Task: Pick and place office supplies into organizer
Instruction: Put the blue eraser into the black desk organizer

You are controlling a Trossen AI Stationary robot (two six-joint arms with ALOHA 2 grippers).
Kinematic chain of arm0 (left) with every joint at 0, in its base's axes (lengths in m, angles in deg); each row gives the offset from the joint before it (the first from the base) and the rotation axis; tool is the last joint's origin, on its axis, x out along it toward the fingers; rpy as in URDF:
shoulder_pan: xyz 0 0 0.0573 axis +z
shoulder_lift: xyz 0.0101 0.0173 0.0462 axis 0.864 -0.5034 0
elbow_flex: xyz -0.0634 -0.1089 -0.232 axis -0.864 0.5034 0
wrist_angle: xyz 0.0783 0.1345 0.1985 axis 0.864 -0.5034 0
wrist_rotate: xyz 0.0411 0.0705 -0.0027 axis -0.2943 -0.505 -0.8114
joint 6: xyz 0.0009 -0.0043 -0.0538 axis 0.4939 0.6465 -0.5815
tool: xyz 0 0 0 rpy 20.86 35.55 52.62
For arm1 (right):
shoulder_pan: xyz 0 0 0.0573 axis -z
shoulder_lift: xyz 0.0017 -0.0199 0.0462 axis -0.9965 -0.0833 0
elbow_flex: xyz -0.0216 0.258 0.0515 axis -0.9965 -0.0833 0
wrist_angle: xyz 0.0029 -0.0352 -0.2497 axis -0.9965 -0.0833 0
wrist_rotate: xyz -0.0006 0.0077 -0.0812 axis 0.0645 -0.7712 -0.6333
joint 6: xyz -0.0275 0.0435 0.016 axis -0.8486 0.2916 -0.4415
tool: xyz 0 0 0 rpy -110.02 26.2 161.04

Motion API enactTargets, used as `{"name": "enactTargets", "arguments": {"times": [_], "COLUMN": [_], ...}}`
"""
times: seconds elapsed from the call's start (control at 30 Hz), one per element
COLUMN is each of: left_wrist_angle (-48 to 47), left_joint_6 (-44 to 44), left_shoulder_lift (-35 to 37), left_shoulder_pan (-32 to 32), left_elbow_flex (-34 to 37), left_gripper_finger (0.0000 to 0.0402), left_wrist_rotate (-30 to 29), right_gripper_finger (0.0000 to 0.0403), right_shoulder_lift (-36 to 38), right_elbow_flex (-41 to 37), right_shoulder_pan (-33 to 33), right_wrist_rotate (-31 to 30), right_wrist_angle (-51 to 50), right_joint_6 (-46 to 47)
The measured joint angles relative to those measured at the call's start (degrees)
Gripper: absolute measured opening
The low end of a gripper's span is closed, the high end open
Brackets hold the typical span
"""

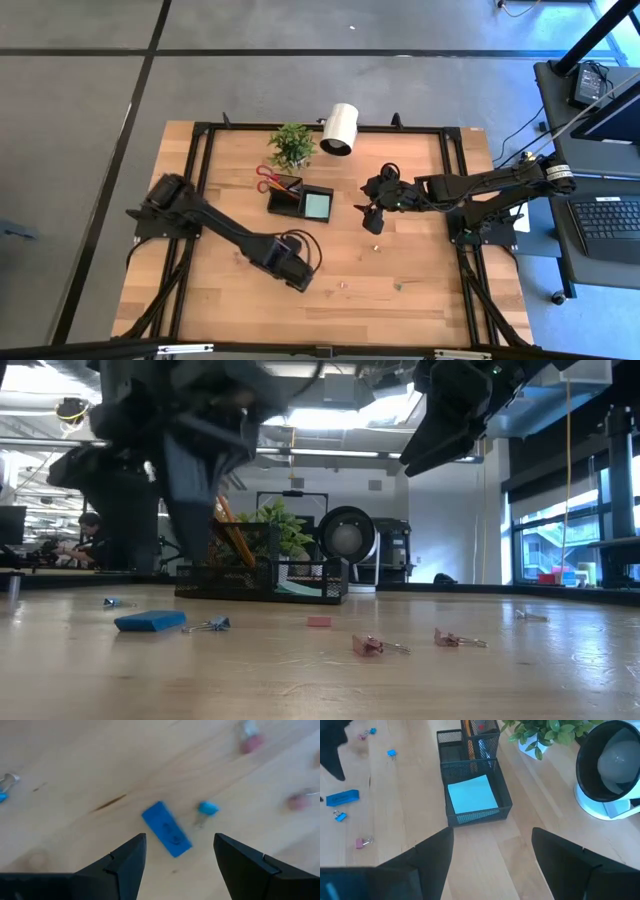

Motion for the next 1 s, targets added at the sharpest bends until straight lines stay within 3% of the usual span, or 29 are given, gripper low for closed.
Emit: {"name": "enactTargets", "arguments": {"times": [0.17,1.0], "left_wrist_angle": [-7.5,-6.9], "left_joint_6": [1.8,3.3], "left_shoulder_lift": [-5.2,-9.6], "left_shoulder_pan": [0.0,0.5], "left_elbow_flex": [-5.5,-6.5], "left_gripper_finger": [0.0228,0.0227], "left_wrist_rotate": [2.1,2.0], "right_gripper_finger": [0.0272,0.0272], "right_shoulder_lift": [0.0,0.0], "right_elbow_flex": [0.0,0.0], "right_shoulder_pan": [0.0,0.0], "right_wrist_rotate": [0.0,0.0], "right_wrist_angle": [0.0,-0.1], "right_joint_6": [0.0,0.4]}}
